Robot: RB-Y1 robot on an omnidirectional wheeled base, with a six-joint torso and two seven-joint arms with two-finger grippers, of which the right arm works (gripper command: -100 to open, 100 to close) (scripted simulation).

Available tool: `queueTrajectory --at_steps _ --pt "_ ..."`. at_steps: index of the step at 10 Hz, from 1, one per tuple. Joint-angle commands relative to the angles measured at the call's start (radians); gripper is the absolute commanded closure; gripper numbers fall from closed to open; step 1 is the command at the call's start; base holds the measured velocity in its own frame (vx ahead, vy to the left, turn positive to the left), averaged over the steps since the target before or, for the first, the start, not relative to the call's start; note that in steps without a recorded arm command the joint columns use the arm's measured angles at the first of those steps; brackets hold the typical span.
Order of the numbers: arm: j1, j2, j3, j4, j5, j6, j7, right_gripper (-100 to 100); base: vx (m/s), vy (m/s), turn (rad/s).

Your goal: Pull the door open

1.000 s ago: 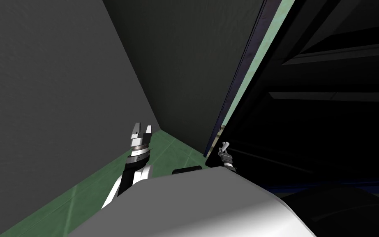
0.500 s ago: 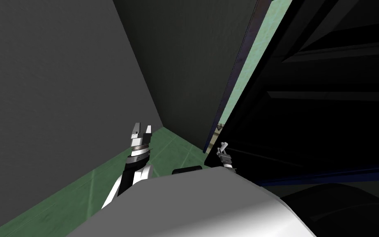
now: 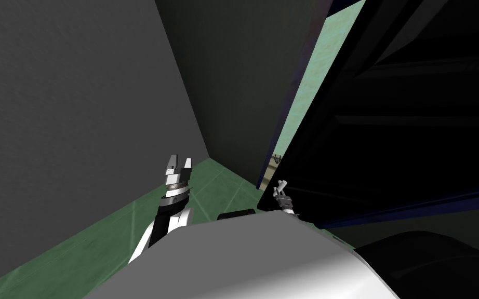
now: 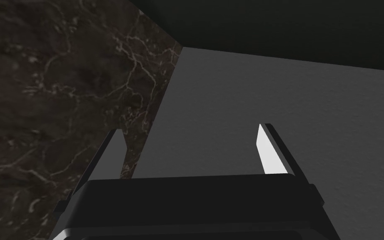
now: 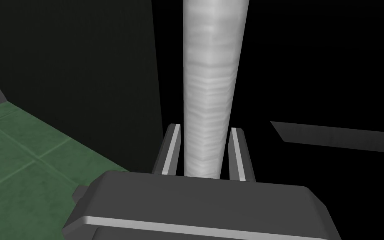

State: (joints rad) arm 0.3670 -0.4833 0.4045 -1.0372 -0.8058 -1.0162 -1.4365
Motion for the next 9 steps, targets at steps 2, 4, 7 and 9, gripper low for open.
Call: queueTrajectory --at_steps 2,4,7,9 --pt "0.015 -0.023 0.034 0.003 0.018 -0.026 -0.028 100 -0.234 0.006 0.113" --pt "0.021 -0.038 0.054 0.006 0.029 -0.043 -0.045 100 -0.226 -0.023 0.101" --pt "0.023 -0.053 0.072 0.015 0.039 -0.058 -0.063 100 -0.164 -0.022 0.075" --pt "0.025 -0.065 0.086 0.025 0.047 -0.076 -0.08 100 -0.263 -0.024 0.15"
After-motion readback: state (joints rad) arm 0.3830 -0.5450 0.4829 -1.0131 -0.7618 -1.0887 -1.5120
